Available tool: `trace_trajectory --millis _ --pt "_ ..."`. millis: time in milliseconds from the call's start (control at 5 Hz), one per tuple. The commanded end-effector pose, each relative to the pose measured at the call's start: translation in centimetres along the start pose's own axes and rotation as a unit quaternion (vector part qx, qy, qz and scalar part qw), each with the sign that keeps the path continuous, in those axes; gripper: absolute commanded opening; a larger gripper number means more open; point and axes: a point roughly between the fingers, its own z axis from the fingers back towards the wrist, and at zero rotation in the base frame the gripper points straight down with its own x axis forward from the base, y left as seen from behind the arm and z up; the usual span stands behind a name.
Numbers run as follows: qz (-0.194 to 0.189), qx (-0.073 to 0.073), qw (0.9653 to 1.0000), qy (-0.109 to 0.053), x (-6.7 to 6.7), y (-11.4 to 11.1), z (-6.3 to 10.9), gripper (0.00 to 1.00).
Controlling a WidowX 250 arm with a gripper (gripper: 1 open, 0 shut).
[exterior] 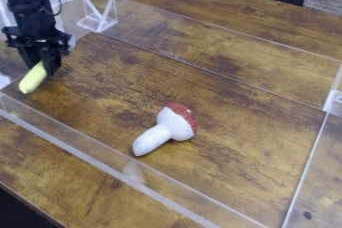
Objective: Move the green spoon to the left
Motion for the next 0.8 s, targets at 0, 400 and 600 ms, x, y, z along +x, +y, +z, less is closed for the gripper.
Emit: trace_trajectory --millis 0,400,600 --pt "-0.009 0.009 0.9988 -0.047 1.49 1.33 4.81 0.00" --pt "-0.084 -0.011 0.9954 -0.046 1.72 0.96 4.41 1.00" --pt "-0.095 -0.015 0.9943 -0.045 1.59 0.50 4.49 0.00"
